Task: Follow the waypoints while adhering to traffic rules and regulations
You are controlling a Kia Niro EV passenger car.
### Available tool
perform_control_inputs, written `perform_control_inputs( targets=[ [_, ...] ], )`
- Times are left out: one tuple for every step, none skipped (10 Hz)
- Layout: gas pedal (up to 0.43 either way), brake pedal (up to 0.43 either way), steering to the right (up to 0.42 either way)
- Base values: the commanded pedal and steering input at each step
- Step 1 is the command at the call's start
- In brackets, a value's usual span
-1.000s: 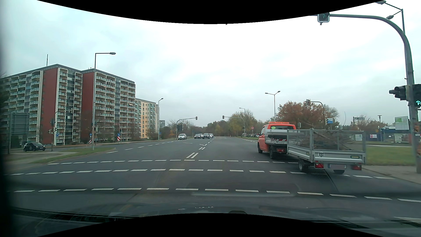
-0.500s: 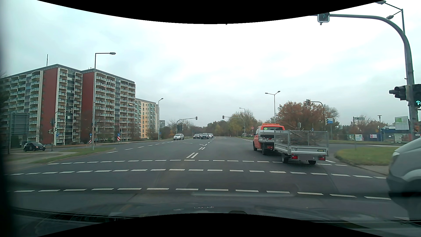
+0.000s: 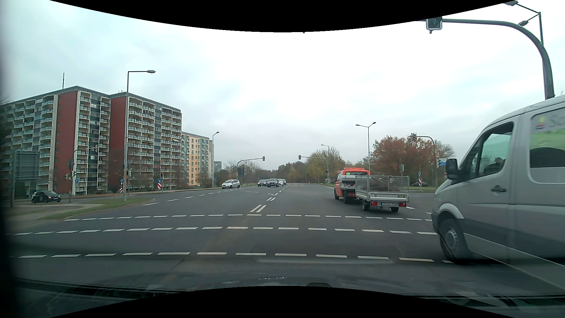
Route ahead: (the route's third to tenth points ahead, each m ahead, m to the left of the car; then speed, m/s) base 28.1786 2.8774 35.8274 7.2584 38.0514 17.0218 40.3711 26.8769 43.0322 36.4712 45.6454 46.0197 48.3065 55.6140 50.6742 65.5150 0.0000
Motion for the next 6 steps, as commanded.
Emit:
perform_control_inputs(
  targets=[
    [0.000,0.409,-0.003],
    [0.000,0.409,-0.003],
    [0.000,0.409,-0.003],
    [0.000,0.409,-0.002],
    [0.000,0.409,-0.003],
    [0.000,0.402,-0.003]
  ],
)
